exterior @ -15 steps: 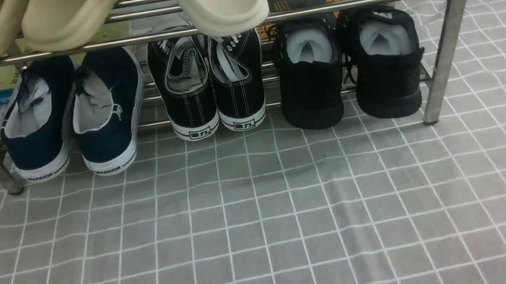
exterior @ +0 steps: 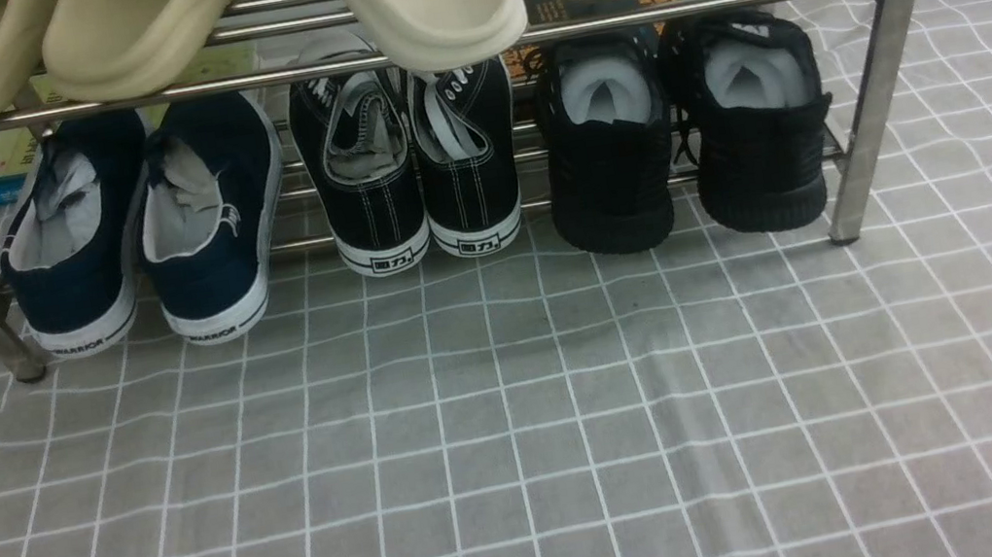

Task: Take the shoes off the shelf with your hand from the grey coffee tablecloth.

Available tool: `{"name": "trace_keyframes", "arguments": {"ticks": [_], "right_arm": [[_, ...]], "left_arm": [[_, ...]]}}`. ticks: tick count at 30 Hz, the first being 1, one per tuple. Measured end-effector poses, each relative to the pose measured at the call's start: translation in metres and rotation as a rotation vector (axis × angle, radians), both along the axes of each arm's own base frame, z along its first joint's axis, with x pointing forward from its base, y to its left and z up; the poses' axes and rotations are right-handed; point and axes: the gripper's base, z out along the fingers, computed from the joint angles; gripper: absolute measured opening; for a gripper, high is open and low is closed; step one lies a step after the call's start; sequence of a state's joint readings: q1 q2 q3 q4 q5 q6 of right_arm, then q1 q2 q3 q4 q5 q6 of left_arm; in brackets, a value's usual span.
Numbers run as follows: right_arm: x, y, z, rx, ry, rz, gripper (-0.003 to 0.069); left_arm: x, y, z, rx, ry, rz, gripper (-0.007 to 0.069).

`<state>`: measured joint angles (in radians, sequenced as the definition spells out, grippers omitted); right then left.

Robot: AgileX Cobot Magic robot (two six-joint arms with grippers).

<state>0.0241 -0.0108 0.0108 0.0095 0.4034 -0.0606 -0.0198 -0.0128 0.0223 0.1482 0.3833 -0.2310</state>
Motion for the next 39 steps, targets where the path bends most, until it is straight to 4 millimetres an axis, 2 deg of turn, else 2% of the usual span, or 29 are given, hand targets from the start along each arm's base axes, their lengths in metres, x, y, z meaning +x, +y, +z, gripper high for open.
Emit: {"name": "trace_keyframes", "arguments": {"ticks": [17,19,24,25,27,29,35,39], "right_arm": [[0.0,0.0,0.0,-0.009,-0.003,-0.001,0.0239],[0.0,0.0,0.001,0.035,-0.011,-0.006,0.0239],[0.001,0.01,0.003,0.567,-0.017,-0.058,0.0239],[0.001,0.013,0.004,0.766,-0.004,-0.077,0.0239],[0.001,0.015,0.006,0.927,0.005,-0.09,0.0239],[0.001,0.016,0.008,1.013,0.008,-0.094,0.0239],[0.002,0.016,0.012,1.045,-0.023,-0.094,0.0221],[0.001,0.014,0.06,0.813,-0.138,-0.017,0.0096]], "left_arm": [[0.0,0.0,0.0,0.0,0.0,0.0,0.024],[0.0,0.0,0.0,0.0,0.0,0.0,0.024],[0.0,0.0,0.0,0.0,0.0,0.0,0.024],[0.0,0.0,0.0,0.0,0.0,0.0,0.024],[0.0,0.0,0.0,0.0,0.0,0.0,0.024],[0.0,0.0,0.0,0.0,0.0,0.0,0.024],[0.0,0.0,0.0,0.0,0.0,0.0,0.024],[0.0,0.0,0.0,0.0,0.0,0.0,0.024]]}}
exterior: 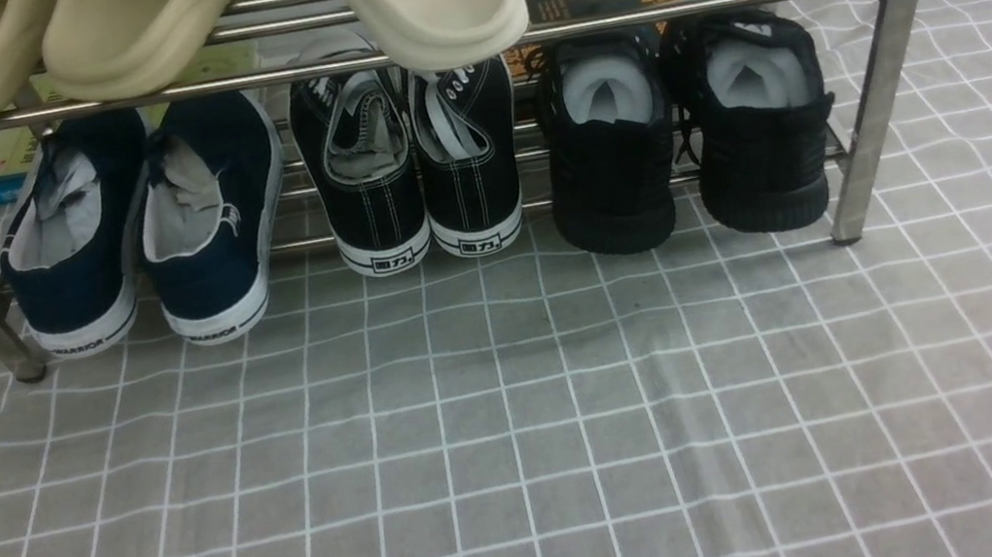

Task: Take the shoes off the shelf with your hand from the grey coffee tablecloth.

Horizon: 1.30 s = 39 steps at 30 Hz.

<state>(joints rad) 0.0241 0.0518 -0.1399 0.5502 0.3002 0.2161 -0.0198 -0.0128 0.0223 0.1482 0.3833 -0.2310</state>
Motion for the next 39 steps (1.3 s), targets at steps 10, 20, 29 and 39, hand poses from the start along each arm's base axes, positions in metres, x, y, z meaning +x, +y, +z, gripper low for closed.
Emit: {"name": "trace_keyframes", "arguments": {"ticks": [10,20,29,39], "right_arm": [[0.081,0.011,0.049,-0.392,0.659,0.31,-0.0008],[0.181,0.075,0.07,-0.502,0.589,0.762,0.0225],[0.251,0.145,0.094,-0.715,0.473,0.876,0.047],[0.315,0.194,0.094,-0.975,0.346,0.855,0.0528]], "left_arm": [[0.0,0.0,0.0,0.0,0.0,0.0,0.024],[0.0,0.0,0.0,0.0,0.0,0.0,0.024],[0.0,0.0,0.0,0.0,0.0,0.0,0.024],[0.0,0.0,0.0,0.0,0.0,0.0,0.024]]}}
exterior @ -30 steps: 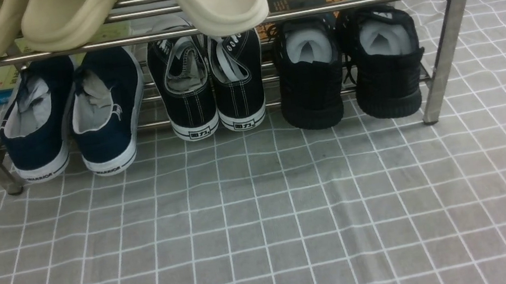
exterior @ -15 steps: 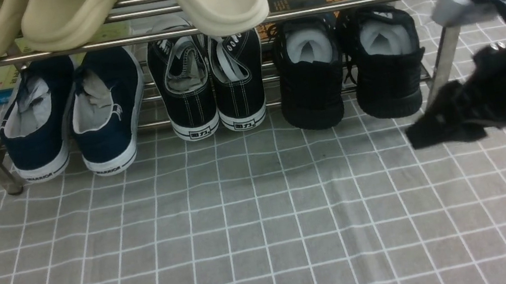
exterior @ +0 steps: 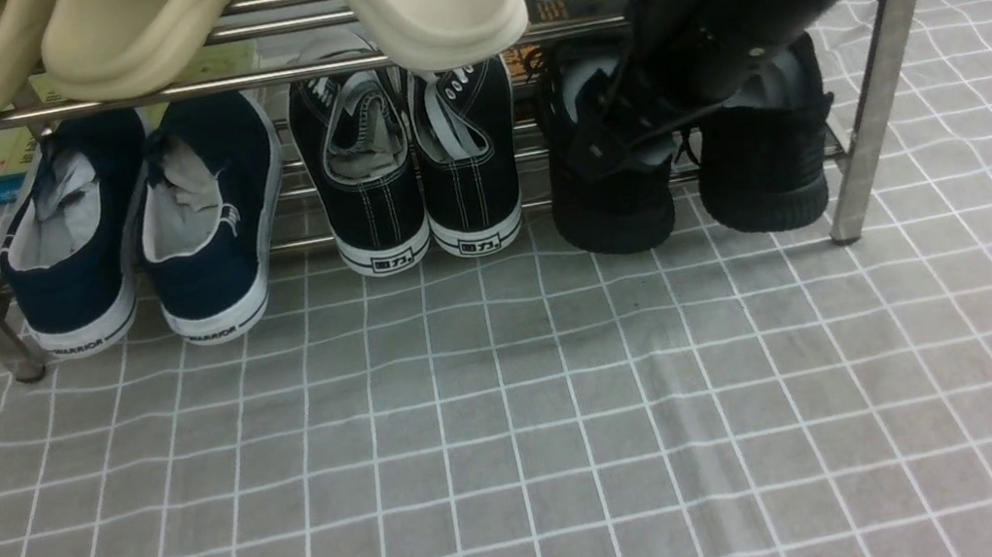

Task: Take the shoes off the shelf with your hand from the grey coffee tablecloth.

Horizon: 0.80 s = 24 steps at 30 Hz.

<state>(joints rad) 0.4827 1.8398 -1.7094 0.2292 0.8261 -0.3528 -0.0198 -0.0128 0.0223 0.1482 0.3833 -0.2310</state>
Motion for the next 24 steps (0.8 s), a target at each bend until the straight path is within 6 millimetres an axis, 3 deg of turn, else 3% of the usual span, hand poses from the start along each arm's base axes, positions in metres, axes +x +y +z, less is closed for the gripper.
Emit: {"name": "trace_keyframes", "arguments": {"ticks": [8,16,18,21,22,23,24], "right_arm": [[0.029,0.011,-0.032,-0.021,-0.034,-0.018,0.0528],[0.038,0.015,-0.056,-0.055,-0.008,-0.018,0.0498],[0.039,0.015,-0.058,-0.061,-0.006,-0.017,0.0405],[0.038,0.014,-0.059,-0.07,-0.001,-0.014,0.0173],[0.038,0.014,-0.059,-0.07,-0.001,-0.014,0.0173],[0.037,0.014,-0.058,-0.077,0.01,-0.011,0.0067],[0.034,0.013,-0.057,-0.084,0.028,-0.006,0.0021]], "left_arm": [[0.0,0.0,0.0,0.0,0.0,0.0,0.024],[0.0,0.0,0.0,0.0,0.0,0.0,0.024],[0.0,0.0,0.0,0.0,0.0,0.0,0.024],[0.0,0.0,0.0,0.0,0.0,0.0,0.024],[0.0,0.0,0.0,0.0,0.0,0.0,0.024],[0.0,0.0,0.0,0.0,0.0,0.0,0.024],[0.0,0.0,0.0,0.0,0.0,0.0,0.024]]}}
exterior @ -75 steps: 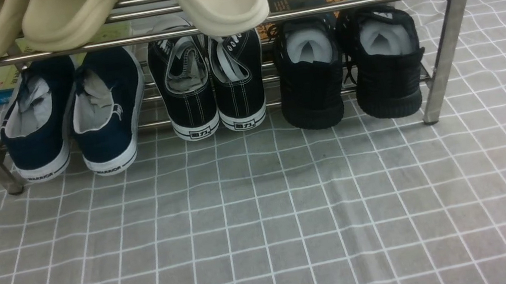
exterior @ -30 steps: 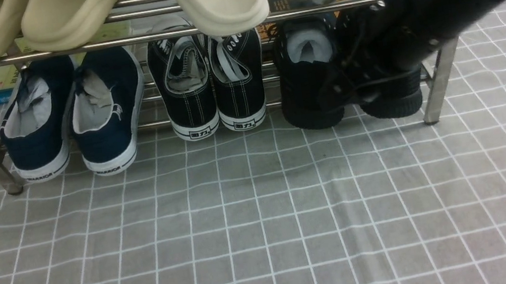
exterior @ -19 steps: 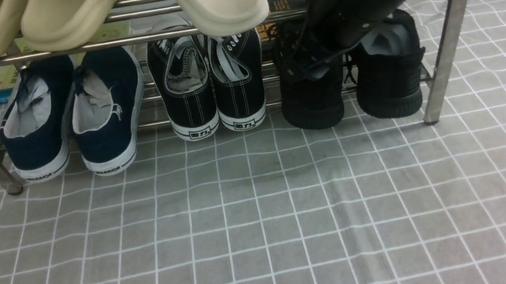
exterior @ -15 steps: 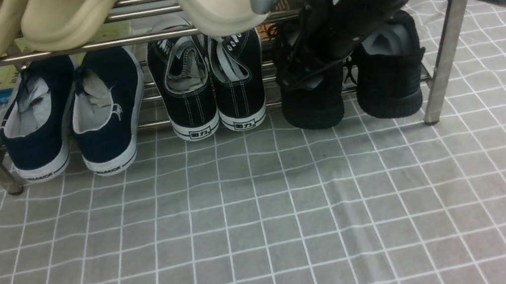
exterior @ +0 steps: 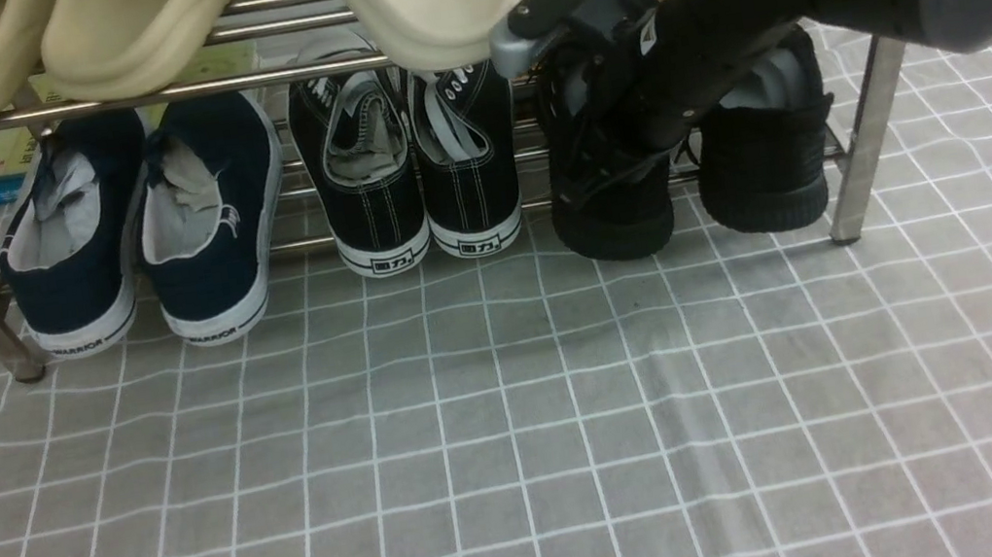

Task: Take the shoes off the shelf with your hand from the grey coffee tablecloth.

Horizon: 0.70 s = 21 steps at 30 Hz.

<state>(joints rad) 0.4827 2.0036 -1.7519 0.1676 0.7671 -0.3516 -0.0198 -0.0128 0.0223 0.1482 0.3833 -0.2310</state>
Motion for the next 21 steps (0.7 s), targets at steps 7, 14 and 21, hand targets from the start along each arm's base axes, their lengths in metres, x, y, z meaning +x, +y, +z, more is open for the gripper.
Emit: {"name": "trace_keyframes", "arguments": {"ticks": [7,14,21], "right_arm": [[-0.023,-0.009,0.03,-0.007,0.06,0.023,0.0014],[-0.051,-0.015,0.057,0.003,0.156,0.068,0.0014],[-0.085,-0.002,0.068,-0.058,0.247,0.191,0.0016]], "left_arm": [[0.0,0.0,0.0,0.0,0.0,0.0,0.024],[0.0,0.0,0.0,0.0,0.0,0.0,0.024],[0.0,0.0,0.0,0.0,0.001,0.0,0.024]]}}
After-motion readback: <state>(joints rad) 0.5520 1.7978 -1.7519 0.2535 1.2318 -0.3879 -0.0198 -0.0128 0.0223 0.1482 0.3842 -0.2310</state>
